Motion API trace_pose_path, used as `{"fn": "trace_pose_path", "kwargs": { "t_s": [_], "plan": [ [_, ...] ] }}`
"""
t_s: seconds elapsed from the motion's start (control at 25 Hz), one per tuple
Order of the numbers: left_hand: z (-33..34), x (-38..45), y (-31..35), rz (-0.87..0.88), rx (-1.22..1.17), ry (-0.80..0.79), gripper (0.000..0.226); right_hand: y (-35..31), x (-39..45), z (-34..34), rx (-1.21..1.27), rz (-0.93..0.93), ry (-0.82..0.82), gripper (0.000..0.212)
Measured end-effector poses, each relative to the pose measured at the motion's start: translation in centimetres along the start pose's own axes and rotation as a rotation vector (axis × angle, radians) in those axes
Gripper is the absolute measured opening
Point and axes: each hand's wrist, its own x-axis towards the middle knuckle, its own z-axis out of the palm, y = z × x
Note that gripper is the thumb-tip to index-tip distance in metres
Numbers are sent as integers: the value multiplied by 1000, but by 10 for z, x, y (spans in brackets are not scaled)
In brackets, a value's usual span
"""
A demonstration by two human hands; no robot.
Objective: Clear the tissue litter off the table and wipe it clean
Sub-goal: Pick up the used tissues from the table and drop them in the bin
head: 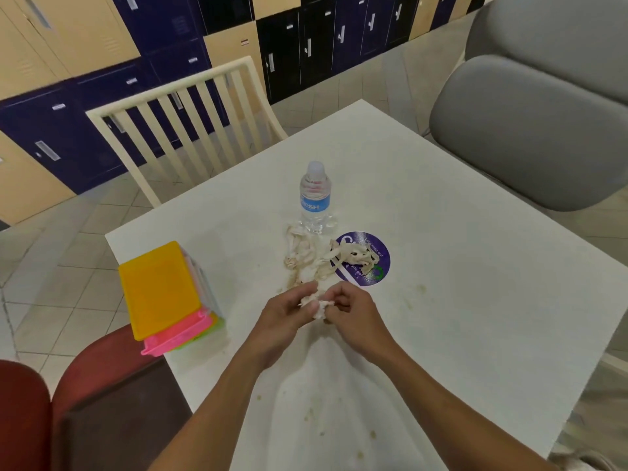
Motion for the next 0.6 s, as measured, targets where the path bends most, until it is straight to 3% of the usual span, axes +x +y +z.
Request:
{"fn": "trace_pose_path", "kwargs": {
  "t_s": [0.12, 0.32, 0.44, 0.56, 0.6],
  "plan": [
    [2, 5, -1, 5, 37, 175, 27, -2, 19, -4, -43, 30, 0, 16],
    [1, 4, 7, -13, 23, 320, 15, 4, 66, -33, -551, -7, 317, 26],
    [0, -2, 11, -19, 35, 348, 13, 14, 78, -45, -752, 72, 238, 27],
    [0, -9, 9, -41, 56, 386, 13, 6, 72, -50, -682, 55, 224, 5],
    [3, -13, 9, -38, 61, 396, 14, 1, 69, -53, -632, 53, 222, 6]
  ]
}}
